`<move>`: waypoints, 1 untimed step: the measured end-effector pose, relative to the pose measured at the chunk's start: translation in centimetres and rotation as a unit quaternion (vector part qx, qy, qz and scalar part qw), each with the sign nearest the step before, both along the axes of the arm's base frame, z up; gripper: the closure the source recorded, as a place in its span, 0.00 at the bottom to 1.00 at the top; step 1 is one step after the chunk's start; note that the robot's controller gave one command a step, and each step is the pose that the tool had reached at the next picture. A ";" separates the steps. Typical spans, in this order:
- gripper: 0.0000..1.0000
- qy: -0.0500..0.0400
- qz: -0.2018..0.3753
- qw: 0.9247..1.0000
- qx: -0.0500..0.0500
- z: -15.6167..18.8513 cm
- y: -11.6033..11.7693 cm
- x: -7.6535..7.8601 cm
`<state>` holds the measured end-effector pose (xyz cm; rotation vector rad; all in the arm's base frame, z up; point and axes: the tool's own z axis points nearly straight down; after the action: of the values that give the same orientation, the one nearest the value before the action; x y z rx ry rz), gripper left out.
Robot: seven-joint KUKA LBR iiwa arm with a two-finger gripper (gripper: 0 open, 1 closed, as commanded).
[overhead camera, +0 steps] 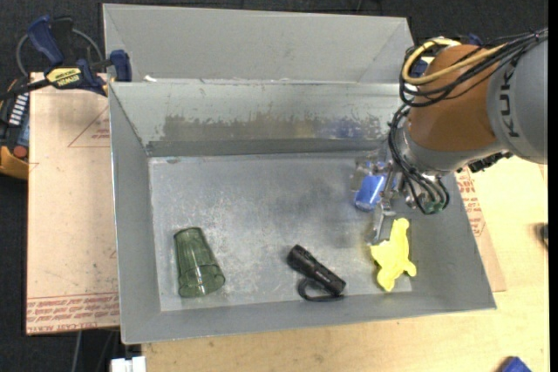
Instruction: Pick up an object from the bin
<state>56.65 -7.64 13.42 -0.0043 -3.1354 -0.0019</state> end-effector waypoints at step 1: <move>0.00 -0.004 0.002 1.000 0.000 0.5 0.0 0.2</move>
Offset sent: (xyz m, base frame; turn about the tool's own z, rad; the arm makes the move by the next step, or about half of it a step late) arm 0.0465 -0.0509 -0.0642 -0.1074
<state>56.81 -7.59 13.89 0.0004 -3.1428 -0.0008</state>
